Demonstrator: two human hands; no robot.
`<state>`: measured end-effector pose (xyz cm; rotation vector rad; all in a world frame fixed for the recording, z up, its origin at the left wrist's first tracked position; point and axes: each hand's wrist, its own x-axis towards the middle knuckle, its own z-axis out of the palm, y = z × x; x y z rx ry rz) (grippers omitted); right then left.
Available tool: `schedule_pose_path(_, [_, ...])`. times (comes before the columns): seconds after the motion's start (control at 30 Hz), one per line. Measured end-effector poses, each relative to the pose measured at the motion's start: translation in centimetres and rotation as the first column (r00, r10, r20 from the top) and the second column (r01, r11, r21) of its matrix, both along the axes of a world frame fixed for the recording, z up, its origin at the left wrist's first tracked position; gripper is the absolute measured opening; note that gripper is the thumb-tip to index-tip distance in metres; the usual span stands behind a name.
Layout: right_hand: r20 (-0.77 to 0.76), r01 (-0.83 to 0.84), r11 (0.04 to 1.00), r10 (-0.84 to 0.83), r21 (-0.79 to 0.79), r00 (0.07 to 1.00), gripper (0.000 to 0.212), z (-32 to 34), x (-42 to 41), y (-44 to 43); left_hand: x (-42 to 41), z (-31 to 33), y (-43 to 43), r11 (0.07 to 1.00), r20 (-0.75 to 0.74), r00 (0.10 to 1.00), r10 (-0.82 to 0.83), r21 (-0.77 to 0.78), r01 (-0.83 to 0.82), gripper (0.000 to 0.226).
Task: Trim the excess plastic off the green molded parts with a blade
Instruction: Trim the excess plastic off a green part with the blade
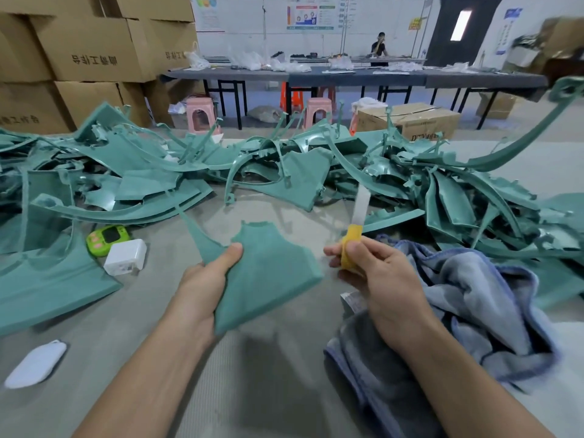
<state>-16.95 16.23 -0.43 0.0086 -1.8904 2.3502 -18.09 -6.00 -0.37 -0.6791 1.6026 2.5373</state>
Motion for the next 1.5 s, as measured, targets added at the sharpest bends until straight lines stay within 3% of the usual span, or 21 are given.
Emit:
schedule_pose_path(0.13, [-0.135, -0.101, 0.955, 0.143, 0.28, 0.98, 0.031, -0.2, 0.7, -0.4, -0.3, 0.5, -0.9, 0.992, 0.108, 0.993, -0.046, 0.123, 0.033, 0.021])
schedule_pose_path(0.23, [-0.124, -0.117, 0.908, 0.18, 0.401, 0.976, 0.026, -1.0, 0.9, -1.3, -0.4, 0.5, -1.1, 0.99, 0.12, 0.99, -0.078, 0.127, 0.063, 0.021])
schedule_pose_path(0.43, [-0.119, -0.291, 0.883, 0.355, 0.367, 0.927, 0.017, -0.9, 1.5, -1.1, -0.5, 0.5, -1.5, 0.983, 0.098, 0.986, -0.135, 0.138, 0.121, 0.024])
schedule_pose_path(0.57, [-0.113, -0.305, 0.854, 0.383, 0.421, 0.917, 0.018, -0.6, 1.1, 0.1, -0.4, 0.6, -1.5, 0.986, 0.102, 0.988, -0.116, 0.128, 0.102, 0.033])
schedule_pose_path(0.7, [-0.123, -0.379, 0.832, 0.46, 0.405, 0.88, 0.017, -0.5, 1.1, 0.4, -0.5, 0.8, -1.6, 0.982, 0.106, 0.985, -0.134, 0.144, 0.118, 0.028])
schedule_pose_path(0.87, [-0.141, -0.271, 0.893, 0.339, 0.359, 0.93, 0.031, -0.6, 0.8, 0.1, 0.0, 0.6, -1.0, 0.96, 0.086, 0.964, -0.252, 0.149, 0.237, 0.021])
schedule_pose_path(0.93, [-0.169, -0.316, 0.894, 0.381, 0.318, 0.909, 0.031, -0.5, 1.0, 0.0, -0.1, 0.6, -0.9, 0.96, 0.089, 0.964, -0.25, 0.148, 0.236, 0.021])
schedule_pose_path(1.03, [-0.168, -0.476, 0.846, 0.519, 0.24, 0.838, 0.018, -0.5, 1.3, -0.1, -0.2, 0.6, -1.0, 0.962, 0.1, 0.965, -0.241, 0.154, 0.225, 0.03])
schedule_pose_path(1.2, [-0.093, -0.627, 0.744, 0.658, 0.229, 0.747, 0.019, -0.2, 1.0, 0.9, 0.2, 0.7, -0.8, 0.962, 0.088, 0.964, -0.253, 0.129, 0.24, 0.036])
schedule_pose_path(1.5, [-0.021, -0.749, 0.643, 0.761, 0.159, 0.649, 0.027, -0.3, 0.8, 1.9, 0.3, 0.8, -0.9, 0.965, 0.087, 0.961, -0.262, 0.057, 0.257, 0.036])
